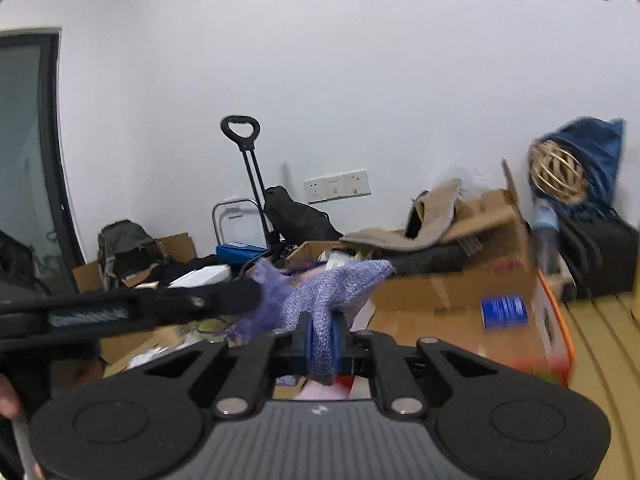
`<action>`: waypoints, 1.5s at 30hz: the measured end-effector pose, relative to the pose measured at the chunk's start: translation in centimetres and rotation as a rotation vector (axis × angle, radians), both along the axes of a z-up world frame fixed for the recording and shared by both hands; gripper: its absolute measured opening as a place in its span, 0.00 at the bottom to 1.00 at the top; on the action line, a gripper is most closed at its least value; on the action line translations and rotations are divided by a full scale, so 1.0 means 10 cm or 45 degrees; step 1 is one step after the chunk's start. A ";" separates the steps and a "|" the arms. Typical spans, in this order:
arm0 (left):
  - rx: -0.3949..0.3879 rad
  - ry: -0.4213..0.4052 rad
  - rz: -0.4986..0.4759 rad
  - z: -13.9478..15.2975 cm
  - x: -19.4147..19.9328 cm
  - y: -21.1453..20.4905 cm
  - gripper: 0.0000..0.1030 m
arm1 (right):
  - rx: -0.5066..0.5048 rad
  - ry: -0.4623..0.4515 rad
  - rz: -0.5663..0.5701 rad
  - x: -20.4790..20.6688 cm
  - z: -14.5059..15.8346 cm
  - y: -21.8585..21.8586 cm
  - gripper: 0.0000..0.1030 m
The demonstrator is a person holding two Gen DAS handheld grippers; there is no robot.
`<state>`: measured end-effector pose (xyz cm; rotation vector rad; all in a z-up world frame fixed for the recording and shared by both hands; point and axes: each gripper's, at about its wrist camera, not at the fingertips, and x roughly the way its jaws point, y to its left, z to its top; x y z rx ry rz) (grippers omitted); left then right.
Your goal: Organize soft objects
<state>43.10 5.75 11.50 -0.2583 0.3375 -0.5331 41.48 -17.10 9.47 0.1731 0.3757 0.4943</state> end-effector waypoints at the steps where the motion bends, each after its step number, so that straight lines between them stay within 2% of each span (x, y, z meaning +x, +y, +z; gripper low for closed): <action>1: 0.013 0.018 0.016 0.04 0.27 -0.02 0.06 | -0.026 0.016 0.005 0.32 0.06 0.02 0.09; 4: 0.085 0.110 0.046 0.00 1.09 -0.05 0.06 | -0.040 0.167 0.034 1.30 0.08 0.10 0.09; 8: 0.169 0.287 0.079 -0.42 2.01 -0.02 0.06 | -0.131 0.335 0.008 2.36 -0.18 0.33 0.09; 12: 0.242 0.407 0.162 -0.87 2.49 0.07 0.06 | -0.176 0.533 -0.026 3.11 -0.73 0.57 0.09; 15: 0.230 0.434 0.120 -0.98 2.58 0.16 0.07 | -0.222 0.642 -0.026 3.31 -1.08 0.67 0.10; 17: 0.238 0.426 0.119 -0.96 2.54 0.19 0.09 | -0.243 0.716 0.000 3.33 -1.20 0.73 0.19; 18: 0.238 0.412 0.117 -0.94 2.49 0.20 0.09 | -0.254 0.750 0.004 3.34 -1.24 0.75 0.34; 19: 0.239 0.401 0.124 -0.89 2.44 0.21 0.10 | -0.249 0.781 0.017 3.33 -1.26 0.75 0.43; 20: 0.241 0.393 0.131 -0.84 2.37 0.23 0.12 | -0.222 0.798 0.026 3.32 -1.26 0.73 0.49; 22: 0.262 0.373 0.150 -0.66 2.22 0.25 0.31 | -0.199 0.775 -0.004 3.24 -1.13 0.68 0.49; 23: 0.283 0.359 0.159 -0.55 2.15 0.24 0.36 | -0.205 0.751 -0.018 3.19 -1.05 0.66 0.49; 27: 0.362 0.291 0.191 -0.05 1.77 0.21 0.47 | -0.209 0.637 -0.063 2.86 -0.47 0.43 0.52; 31: 0.428 0.172 0.226 0.45 1.18 0.18 0.68 | -0.224 0.498 -0.130 2.31 0.23 0.03 0.64; 35: 0.458 0.096 0.249 0.85 0.64 0.14 0.74 | -0.257 0.387 -0.208 1.64 0.79 -0.43 0.68; 36: 0.454 0.080 0.261 0.93 0.49 0.12 0.78 | -0.257 0.368 -0.228 1.46 0.91 -0.55 0.68; 38: 0.429 0.049 0.301 1.04 0.25 0.08 0.86 | -0.245 0.336 -0.269 1.13 1.07 -0.76 0.70; 41: 0.439 0.012 0.346 1.10 -0.12 -0.02 0.89 | -0.220 0.313 -0.293 0.67 1.21 -0.98 0.70; 45: 0.446 -0.095 0.427 0.95 -0.85 -0.12 0.96 | -0.191 0.214 -0.292 -0.09 1.21 -1.13 0.71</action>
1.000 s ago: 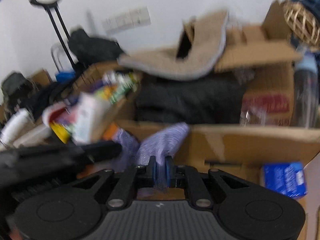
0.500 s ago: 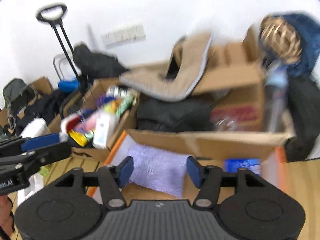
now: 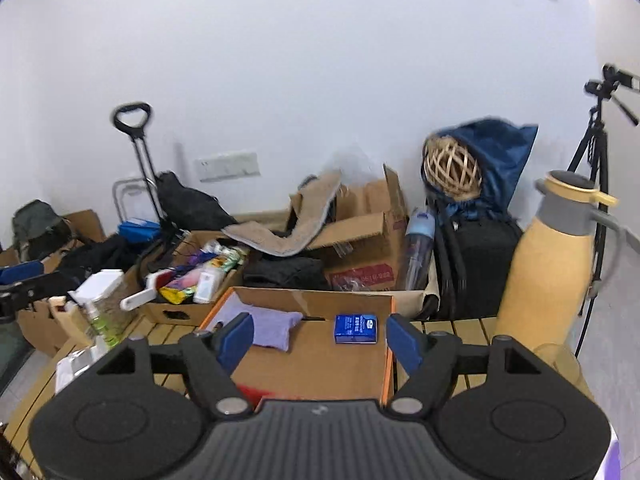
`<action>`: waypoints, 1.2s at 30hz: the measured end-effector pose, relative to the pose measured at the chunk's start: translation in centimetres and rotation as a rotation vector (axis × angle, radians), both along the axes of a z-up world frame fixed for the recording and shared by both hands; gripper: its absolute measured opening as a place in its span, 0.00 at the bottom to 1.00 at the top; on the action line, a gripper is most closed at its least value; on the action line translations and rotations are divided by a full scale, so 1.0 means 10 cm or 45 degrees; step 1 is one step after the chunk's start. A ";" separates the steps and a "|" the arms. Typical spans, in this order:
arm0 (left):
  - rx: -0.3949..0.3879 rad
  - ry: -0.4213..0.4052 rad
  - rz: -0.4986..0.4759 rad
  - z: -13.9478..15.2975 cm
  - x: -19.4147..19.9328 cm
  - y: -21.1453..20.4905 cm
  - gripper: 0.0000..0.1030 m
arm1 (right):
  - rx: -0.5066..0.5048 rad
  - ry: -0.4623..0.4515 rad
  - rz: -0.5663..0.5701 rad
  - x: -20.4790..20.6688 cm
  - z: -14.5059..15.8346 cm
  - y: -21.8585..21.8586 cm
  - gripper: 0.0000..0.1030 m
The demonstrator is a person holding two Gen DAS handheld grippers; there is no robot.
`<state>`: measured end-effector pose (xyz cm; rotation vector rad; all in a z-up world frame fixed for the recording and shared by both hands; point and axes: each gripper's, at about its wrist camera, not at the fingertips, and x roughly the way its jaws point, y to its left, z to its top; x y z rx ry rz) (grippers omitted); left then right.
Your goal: Organize soft objects
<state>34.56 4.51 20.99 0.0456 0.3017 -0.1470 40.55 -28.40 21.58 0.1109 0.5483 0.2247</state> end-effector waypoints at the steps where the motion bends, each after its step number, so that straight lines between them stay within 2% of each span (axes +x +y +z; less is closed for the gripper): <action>1: 0.009 -0.049 0.016 -0.10 -0.25 -0.03 0.98 | -0.003 -0.056 0.003 -0.24 -0.05 -0.01 0.71; 4: 0.006 -0.148 -0.019 -0.44 -0.96 -0.08 1.00 | -0.029 -0.244 0.014 -0.97 -0.23 -0.04 0.73; 6: -0.005 -0.173 -0.024 -0.64 -1.41 -0.10 1.00 | -0.030 -0.332 0.019 -1.45 -0.41 -0.03 0.80; 11: -0.150 -0.231 -0.020 -1.15 -2.35 -0.01 1.00 | -0.061 -0.356 0.161 -2.42 -0.93 0.16 0.85; 12: -0.162 -0.225 -0.024 -1.26 -2.46 0.00 1.00 | -0.074 -0.382 0.163 -2.60 -1.05 0.22 0.88; 15: -0.111 -0.167 -0.025 -1.43 -2.57 0.04 1.00 | -0.115 -0.406 0.131 -2.94 -1.34 0.42 0.92; 17: -0.125 -0.117 0.004 -1.46 -2.53 0.10 1.00 | -0.128 -0.388 0.111 -3.03 -1.44 0.49 0.92; 21: -0.151 -0.094 0.029 -1.56 -2.40 0.21 1.00 | -0.149 -0.362 0.096 -2.95 -1.52 0.57 0.92; 25: -0.214 0.029 0.049 -1.78 -2.03 0.38 1.00 | -0.070 -0.333 0.072 -2.78 -1.68 0.60 0.90; 29: -0.167 0.076 0.113 -1.94 -1.48 0.63 1.00 | 0.049 -0.224 0.082 -2.38 -1.90 0.78 0.74; 30: -0.168 0.087 0.113 -1.96 -1.32 0.69 0.97 | 0.071 -0.191 0.095 -2.24 -1.94 0.86 0.70; 34: -0.110 0.149 0.063 -2.09 -0.66 0.88 0.77 | 0.094 -0.132 0.134 -1.75 -2.10 1.27 0.62; 36: -0.091 0.190 0.034 -2.19 -0.38 0.93 0.75 | 0.116 -0.109 0.134 -1.51 -2.19 1.50 0.58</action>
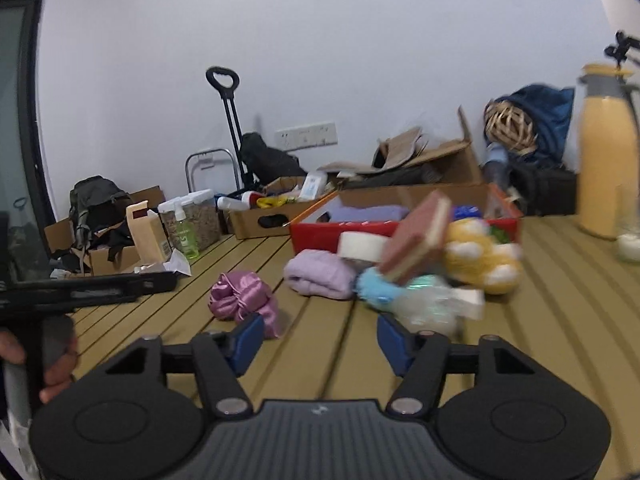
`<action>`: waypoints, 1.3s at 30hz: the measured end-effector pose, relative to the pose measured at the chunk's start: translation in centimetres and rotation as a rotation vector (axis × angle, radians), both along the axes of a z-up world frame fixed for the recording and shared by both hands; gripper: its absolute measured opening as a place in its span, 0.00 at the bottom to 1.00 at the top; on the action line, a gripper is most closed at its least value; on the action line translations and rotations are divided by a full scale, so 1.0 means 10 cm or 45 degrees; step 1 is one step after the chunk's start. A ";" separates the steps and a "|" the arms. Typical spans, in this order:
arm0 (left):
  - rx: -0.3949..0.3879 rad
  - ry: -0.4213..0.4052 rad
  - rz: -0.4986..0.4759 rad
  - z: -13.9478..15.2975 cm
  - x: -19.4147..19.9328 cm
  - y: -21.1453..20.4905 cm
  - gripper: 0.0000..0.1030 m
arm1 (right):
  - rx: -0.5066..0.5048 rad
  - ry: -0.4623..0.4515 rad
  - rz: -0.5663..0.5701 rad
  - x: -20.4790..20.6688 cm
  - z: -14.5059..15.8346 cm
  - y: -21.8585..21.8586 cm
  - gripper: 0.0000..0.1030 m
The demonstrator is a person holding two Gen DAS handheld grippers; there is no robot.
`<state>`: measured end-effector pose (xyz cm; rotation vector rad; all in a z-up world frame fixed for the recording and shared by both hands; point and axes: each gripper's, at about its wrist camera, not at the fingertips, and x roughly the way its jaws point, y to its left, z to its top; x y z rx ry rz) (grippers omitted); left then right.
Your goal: Organize soft objects
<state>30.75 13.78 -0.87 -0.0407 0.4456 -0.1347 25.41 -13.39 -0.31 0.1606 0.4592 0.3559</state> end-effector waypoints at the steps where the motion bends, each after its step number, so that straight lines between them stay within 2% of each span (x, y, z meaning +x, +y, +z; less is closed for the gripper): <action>1: 0.004 0.019 -0.019 -0.05 0.13 0.01 0.73 | 0.023 0.012 -0.004 0.11 -0.05 0.12 0.58; 4: -0.007 0.084 -0.089 -0.20 0.45 0.06 0.73 | 0.045 0.056 0.008 0.40 -0.21 0.43 0.57; 7: -0.085 0.235 -0.154 -0.35 0.76 0.13 0.75 | 0.039 0.099 0.018 0.70 -0.36 0.72 0.53; 9: -0.180 0.272 -0.193 -0.41 0.87 0.20 0.75 | 0.095 0.129 0.024 0.88 -0.42 0.80 0.50; 10: -0.220 0.281 -0.210 -0.43 0.90 0.22 0.69 | 0.114 0.142 0.021 0.94 -0.44 0.81 0.47; 11: -0.255 0.286 -0.238 -0.45 0.93 0.24 0.64 | 0.132 0.150 0.018 1.01 -0.46 0.81 0.38; 12: -0.285 0.289 -0.263 -0.46 0.97 0.26 0.49 | 0.152 0.163 0.017 1.06 -0.48 0.79 0.25; 13: -0.318 0.297 -0.294 -0.48 1.00 0.26 0.33 | 0.177 0.193 0.020 1.12 -0.50 0.75 0.21; 15: -0.371 0.298 -0.332 -0.48 1.03 0.24 0.21 | 0.237 0.258 0.042 1.22 -0.51 0.65 0.15; 16: -0.366 0.279 -0.327 -0.46 1.01 0.21 0.15 | 0.264 0.276 0.041 1.27 -0.52 0.60 0.13; 18: -0.345 0.246 -0.321 -0.42 0.95 0.14 0.11 | 0.284 0.296 0.048 1.33 -0.54 0.55 0.11; 20: -0.357 0.235 -0.307 -0.35 0.85 0.04 0.09 | 0.309 0.312 0.049 1.33 -0.54 0.49 0.10; 22: -0.353 0.203 -0.290 -0.26 0.67 -0.08 0.09 | 0.305 0.278 0.069 1.23 -0.46 0.43 0.10; 25: -0.341 0.142 -0.301 -0.11 0.31 -0.31 0.09 | 0.282 0.215 0.118 0.97 -0.33 0.25 0.10; 30: -0.390 0.123 -0.365 0.02 -0.13 -0.75 0.09 | 0.218 0.181 0.149 0.46 -0.13 -0.22 0.10; 34: -0.375 0.100 -0.434 0.17 -0.22 -1.09 0.09 | 0.184 0.117 0.125 0.19 0.04 -0.58 0.10; 39: -0.353 0.038 -0.496 0.43 -0.05 -1.36 0.09 | 0.210 0.060 0.098 0.22 0.22 -0.97 0.10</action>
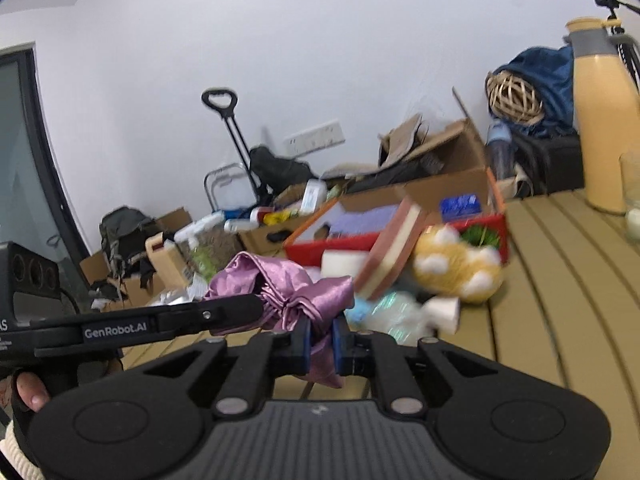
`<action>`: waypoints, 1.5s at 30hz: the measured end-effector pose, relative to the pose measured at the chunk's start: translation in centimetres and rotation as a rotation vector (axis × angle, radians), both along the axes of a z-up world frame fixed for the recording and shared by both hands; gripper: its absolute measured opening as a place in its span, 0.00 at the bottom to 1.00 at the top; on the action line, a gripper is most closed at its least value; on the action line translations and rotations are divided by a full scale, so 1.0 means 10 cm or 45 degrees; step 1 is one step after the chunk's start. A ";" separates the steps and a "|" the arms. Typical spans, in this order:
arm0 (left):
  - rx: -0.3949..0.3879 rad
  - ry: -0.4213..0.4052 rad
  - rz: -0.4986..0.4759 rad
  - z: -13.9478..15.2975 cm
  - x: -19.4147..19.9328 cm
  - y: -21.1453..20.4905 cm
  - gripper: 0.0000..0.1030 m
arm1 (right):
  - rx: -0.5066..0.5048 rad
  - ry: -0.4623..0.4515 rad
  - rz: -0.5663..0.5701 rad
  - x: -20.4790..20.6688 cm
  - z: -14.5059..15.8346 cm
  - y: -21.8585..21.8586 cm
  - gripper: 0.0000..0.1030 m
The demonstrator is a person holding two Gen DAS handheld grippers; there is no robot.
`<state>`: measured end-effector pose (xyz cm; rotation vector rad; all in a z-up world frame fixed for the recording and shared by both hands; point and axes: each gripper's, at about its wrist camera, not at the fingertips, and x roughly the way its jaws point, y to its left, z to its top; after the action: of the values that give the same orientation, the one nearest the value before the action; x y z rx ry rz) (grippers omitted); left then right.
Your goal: Organize soft objects
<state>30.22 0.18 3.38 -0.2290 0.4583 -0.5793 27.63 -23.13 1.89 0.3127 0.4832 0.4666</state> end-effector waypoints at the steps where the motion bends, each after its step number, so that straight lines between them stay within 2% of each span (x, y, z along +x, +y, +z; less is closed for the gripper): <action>1: 0.005 -0.021 -0.007 0.07 0.09 -0.04 0.09 | 0.000 -0.013 0.002 0.06 0.05 -0.05 0.10; 4: -0.001 -0.036 -0.015 0.29 0.58 -0.12 0.09 | -0.042 -0.077 0.015 0.41 0.26 -0.15 0.10; 6: -0.014 -0.003 0.003 0.40 1.04 -0.15 0.09 | -0.076 -0.094 0.042 0.87 0.40 -0.21 0.10; 9: -0.006 0.067 0.022 0.47 1.82 -0.18 0.09 | -0.062 -0.020 0.096 1.67 0.53 -0.28 0.10; 12: 0.032 0.165 0.084 0.39 2.64 -0.21 0.09 | -0.111 0.061 0.121 2.58 0.57 -0.21 0.10; 15: 0.039 0.300 0.145 0.19 3.34 -0.19 0.09 | -0.089 0.235 0.171 3.49 0.39 -0.13 0.10; 17: 0.060 0.390 0.186 -0.02 3.73 -0.22 0.09 | -0.103 0.325 0.154 4.00 0.18 -0.09 0.10; 21: 0.139 0.477 0.194 -0.33 4.10 -0.39 0.10 | -0.168 0.498 0.103 4.66 -0.30 -0.04 0.10; 24: 0.191 0.485 0.161 -0.49 4.12 -0.53 0.13 | -0.288 0.507 -0.002 4.74 -0.42 -0.05 0.12; 26: 0.232 0.511 0.160 -0.57 4.12 -0.57 0.23 | -0.294 0.503 -0.068 4.72 -0.46 -0.11 0.17; 28: 0.234 0.551 0.154 -0.58 4.16 -0.56 0.43 | -0.288 0.507 -0.070 4.68 -0.47 -0.14 0.18; 30: 0.231 0.535 0.146 -0.45 4.10 -0.53 0.49 | -0.285 0.492 -0.081 4.62 -0.38 -0.15 0.24; 33: 0.281 0.453 0.136 -0.11 3.86 -0.46 0.57 | -0.290 0.464 -0.076 4.52 -0.15 -0.18 0.25; 35: 0.324 0.387 0.146 0.17 3.64 -0.38 0.59 | -0.303 0.428 -0.078 4.36 0.09 -0.21 0.26; 38: 0.378 0.283 0.181 0.63 3.26 -0.24 0.62 | -0.312 0.362 -0.097 4.11 0.53 -0.30 0.34; 41: 0.395 0.153 0.229 1.09 2.78 -0.07 0.66 | -0.344 0.290 -0.125 3.72 0.97 -0.41 0.39; 43: 0.394 0.069 0.252 1.33 2.46 0.03 0.72 | -0.365 0.248 -0.139 3.43 1.22 -0.48 0.44; 45: 0.397 0.016 0.276 1.52 2.15 0.10 0.72 | -0.370 0.220 -0.143 3.13 1.42 -0.56 0.51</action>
<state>51.72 1.22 18.55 0.0167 0.5214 -0.2891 58.90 -28.71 16.14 0.0992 0.6898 0.2560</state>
